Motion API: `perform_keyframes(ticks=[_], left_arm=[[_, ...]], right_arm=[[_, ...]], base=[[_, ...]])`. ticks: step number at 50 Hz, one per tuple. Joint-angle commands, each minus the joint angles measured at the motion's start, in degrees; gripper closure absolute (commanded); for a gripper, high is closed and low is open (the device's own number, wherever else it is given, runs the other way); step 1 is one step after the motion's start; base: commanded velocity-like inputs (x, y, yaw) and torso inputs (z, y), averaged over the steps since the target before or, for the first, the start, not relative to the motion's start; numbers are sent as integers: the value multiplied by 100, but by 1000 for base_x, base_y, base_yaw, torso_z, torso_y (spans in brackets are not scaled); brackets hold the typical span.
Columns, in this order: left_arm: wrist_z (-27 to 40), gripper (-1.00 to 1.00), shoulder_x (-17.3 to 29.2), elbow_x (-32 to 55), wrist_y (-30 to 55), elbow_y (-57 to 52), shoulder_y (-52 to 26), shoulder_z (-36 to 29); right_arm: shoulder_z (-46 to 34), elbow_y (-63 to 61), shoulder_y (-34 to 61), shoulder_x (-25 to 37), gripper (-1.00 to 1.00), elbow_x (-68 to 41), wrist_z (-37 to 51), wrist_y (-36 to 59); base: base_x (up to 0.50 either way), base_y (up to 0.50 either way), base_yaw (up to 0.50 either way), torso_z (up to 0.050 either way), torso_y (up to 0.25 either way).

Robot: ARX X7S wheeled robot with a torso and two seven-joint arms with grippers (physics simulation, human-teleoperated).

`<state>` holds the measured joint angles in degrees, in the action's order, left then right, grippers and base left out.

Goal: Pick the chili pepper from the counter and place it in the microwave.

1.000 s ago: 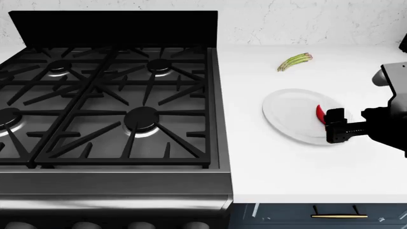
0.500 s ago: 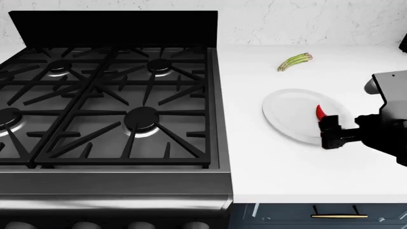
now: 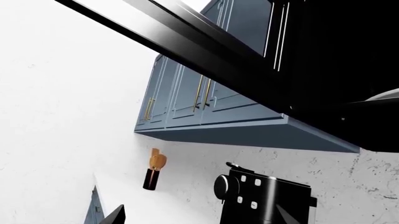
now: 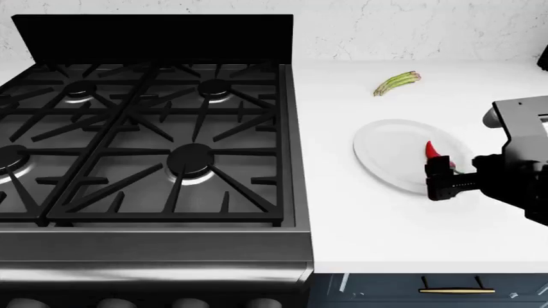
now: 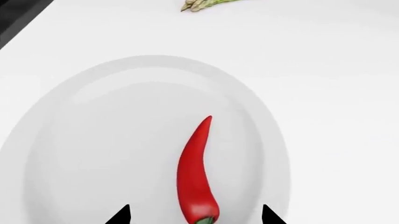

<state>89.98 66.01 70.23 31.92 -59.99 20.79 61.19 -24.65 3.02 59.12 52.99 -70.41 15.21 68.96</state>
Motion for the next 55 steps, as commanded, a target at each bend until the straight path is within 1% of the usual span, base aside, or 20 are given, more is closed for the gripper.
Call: perform_keyframes(ticks=[1, 11, 17, 18, 31, 36, 44, 55], left_arm=[[0, -100, 8, 27, 10, 0, 16, 49], [0, -100, 24, 9, -80, 0, 215, 166], [0, -100, 32, 3, -81, 0, 182, 125], [0, -100, 33, 5, -78, 0, 174, 122], [0, -100, 54, 120, 121, 0, -157, 12], [0, -100, 55, 130, 67, 0, -18, 131], [0, -100, 36, 99, 30, 0, 47, 141], [0, -100, 14, 57, 110, 0, -167, -70]], right_arm=[[-83, 61, 40, -51, -100, 78, -55, -32], [-117, 113, -2, -71, -100, 99, -62, -68], [-133, 103, -32, -61, -100, 113, -81, -99], [-130, 106, -36, -61, 100, 116, -74, -108], [-119, 64, -32, -30, 100, 93, -57, -123], [-137, 71, -3, -34, 100, 119, -68, -135], [-132, 30, 45, -18, 100, 125, -30, -135], [46, -265, 423, 183, 100, -121, 195, 172]], base=[[0, 0, 0, 0, 0], [0, 0, 0, 0, 0], [0, 0, 0, 0, 0], [0, 0, 0, 0, 0], [0, 0, 0, 0, 0], [0, 0, 0, 0, 0], [0, 0, 0, 0, 0], [0, 0, 0, 0, 0]])
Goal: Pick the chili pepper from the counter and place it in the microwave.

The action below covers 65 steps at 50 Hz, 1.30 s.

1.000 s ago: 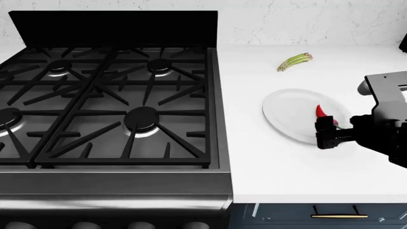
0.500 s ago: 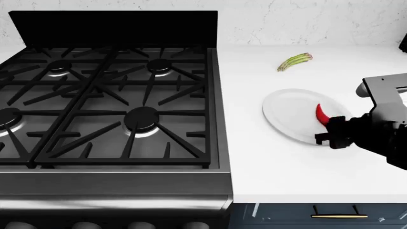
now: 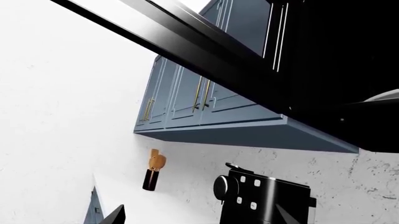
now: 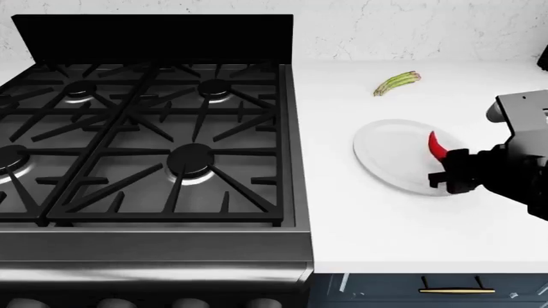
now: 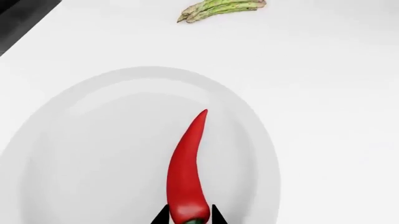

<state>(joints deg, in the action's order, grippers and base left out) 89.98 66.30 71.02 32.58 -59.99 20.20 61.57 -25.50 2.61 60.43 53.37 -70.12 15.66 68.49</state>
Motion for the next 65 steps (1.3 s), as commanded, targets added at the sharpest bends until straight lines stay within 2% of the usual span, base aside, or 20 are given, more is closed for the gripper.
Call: perform_keyframes(ticks=[1, 20, 28, 37, 51, 65], left_arm=[[0, -100, -16, -25, 50, 0, -125, -125], [0, -100, -8, 26, 200, 0, -431, -298], [0, -100, 4, 13, 76, 0, -171, -114], [0, -100, -21, -2, 129, 0, -249, -190], [0, -100, -25, -96, -38, 0, 11, -112], [0, -100, -2, -159, -166, 0, 195, -78]], right_arm=[[144, -258, 355, 163, 100, -179, 176, 268], [264, -713, 1173, 349, 100, -344, 333, 621], [454, -912, 1275, 481, 100, -468, 377, 539], [648, -1198, 1515, 611, 100, -700, 437, 582], [1194, -1719, 1368, 1069, 100, -1251, 530, 375], [1280, -2131, 2007, 1143, 100, -1634, 703, 632]], base=[[0, 0, 0, 0, 0], [0, 0, 0, 0, 0], [0, 0, 0, 0, 0], [0, 0, 0, 0, 0], [0, 0, 0, 0, 0], [0, 0, 0, 0, 0]])
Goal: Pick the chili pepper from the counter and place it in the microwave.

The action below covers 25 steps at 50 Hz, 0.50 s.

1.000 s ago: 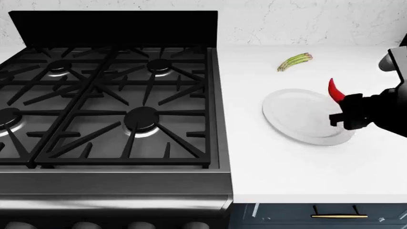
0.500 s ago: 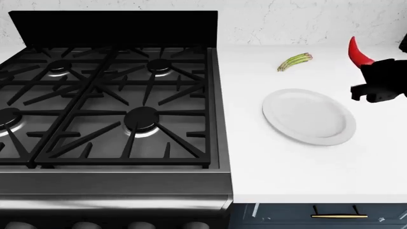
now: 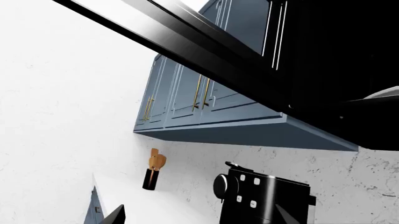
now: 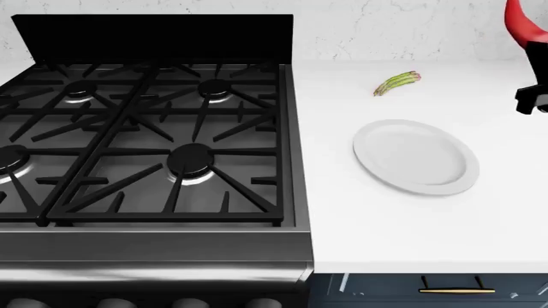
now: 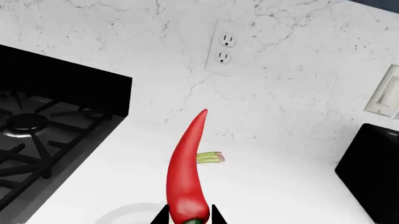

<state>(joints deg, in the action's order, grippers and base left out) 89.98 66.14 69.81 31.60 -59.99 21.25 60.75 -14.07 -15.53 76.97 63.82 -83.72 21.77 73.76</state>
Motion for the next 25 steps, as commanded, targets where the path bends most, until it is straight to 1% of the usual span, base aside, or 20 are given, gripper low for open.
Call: perform_keyframes(ticks=[1, 8, 19, 25], left_arm=[[0, -100, 16, -36, -62, 0, 78, -5], [0, -100, 29, -53, -153, 0, 220, 67], [0, -100, 11, -64, -132, 0, 155, 0], [0, -100, 12, -31, -22, 0, -49, -116]], right_arm=[[137, -328, 381, 96, 100, -280, 90, 110], [133, -371, 562, 88, 100, -330, 110, 146], [134, -388, 612, 101, 100, -345, 131, 111], [140, -412, 571, 132, 100, -283, 84, 51]], base=[[0, 0, 0, 0, 0], [-28, 0, 0, 0, 0], [-263, 0, 0, 0, 0], [-299, 0, 0, 0, 0]])
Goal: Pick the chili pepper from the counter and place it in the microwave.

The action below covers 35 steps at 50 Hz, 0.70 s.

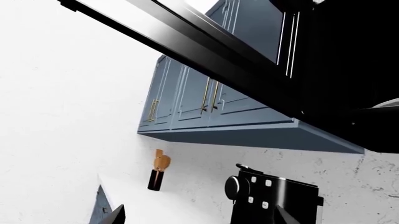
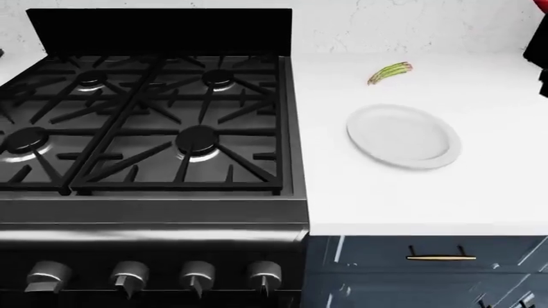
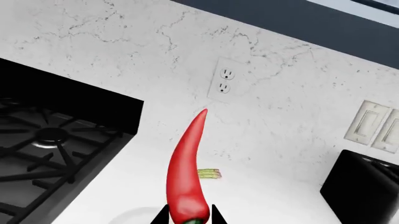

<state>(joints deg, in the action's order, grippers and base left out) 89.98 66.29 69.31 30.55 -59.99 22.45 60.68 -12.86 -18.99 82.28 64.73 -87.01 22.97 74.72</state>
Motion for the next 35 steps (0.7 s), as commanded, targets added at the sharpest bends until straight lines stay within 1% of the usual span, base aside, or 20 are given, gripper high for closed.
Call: perform_keyframes(ticks=[1, 6, 35], left_arm=[[0, -100, -5, 17, 112, 0, -228, -155], [0, -100, -9, 15, 194, 0, -412, -294], [0, -100, -19, 63, 405, 0, -838, -554]], right_arm=[[25, -63, 29, 44, 100, 78, -48, -70], [-20, -155, -4, 72, 100, 235, -134, -114], [-78, -207, 3, 125, 100, 395, -187, -214]], base=[[-82, 90, 0, 0, 0], [-9, 216, 0, 0, 0], [0, 500, 0, 0, 0]])
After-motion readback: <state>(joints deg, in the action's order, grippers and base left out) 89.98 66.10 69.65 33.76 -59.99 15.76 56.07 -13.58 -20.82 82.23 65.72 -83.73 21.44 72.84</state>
